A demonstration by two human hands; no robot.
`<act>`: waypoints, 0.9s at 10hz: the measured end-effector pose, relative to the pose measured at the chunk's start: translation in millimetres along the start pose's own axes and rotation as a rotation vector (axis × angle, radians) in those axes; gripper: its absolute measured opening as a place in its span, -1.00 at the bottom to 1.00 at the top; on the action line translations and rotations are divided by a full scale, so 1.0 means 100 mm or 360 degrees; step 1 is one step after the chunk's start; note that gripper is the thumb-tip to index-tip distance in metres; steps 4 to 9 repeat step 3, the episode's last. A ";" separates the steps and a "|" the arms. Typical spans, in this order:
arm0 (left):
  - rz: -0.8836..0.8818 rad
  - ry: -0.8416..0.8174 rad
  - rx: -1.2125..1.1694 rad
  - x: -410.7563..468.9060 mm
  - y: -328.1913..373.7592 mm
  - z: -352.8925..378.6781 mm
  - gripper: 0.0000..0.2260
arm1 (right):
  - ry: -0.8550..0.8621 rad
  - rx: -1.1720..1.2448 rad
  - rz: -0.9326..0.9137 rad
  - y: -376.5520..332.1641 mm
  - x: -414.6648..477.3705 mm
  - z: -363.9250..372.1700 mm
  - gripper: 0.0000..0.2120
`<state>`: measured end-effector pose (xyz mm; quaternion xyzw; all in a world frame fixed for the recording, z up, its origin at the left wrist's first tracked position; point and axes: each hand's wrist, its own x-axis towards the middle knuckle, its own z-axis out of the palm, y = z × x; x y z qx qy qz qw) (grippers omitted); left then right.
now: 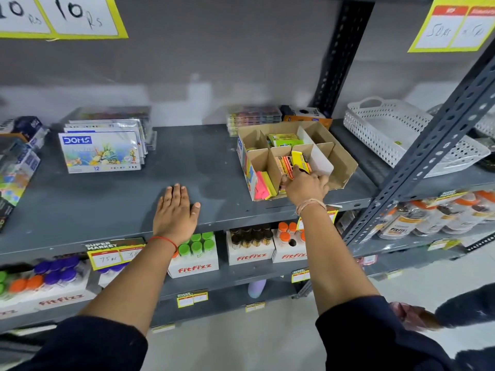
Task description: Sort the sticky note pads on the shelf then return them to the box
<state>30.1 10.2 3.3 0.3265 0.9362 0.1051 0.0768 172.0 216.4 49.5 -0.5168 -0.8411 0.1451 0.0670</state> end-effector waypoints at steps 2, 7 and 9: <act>-0.0006 -0.0013 -0.0048 0.01 -0.01 -0.01 -0.48 | 0.0047 0.0110 -0.0015 0.01 -0.04 -0.08 -0.61; 0.0005 0.0014 -0.0089 0.03 -0.02 0.01 -0.48 | 0.0288 0.0179 -0.0103 0.04 -0.17 -0.02 -0.51; 0.0005 0.0014 -0.0089 0.03 -0.02 0.01 -0.48 | 0.0288 0.0179 -0.0103 0.04 -0.17 -0.02 -0.51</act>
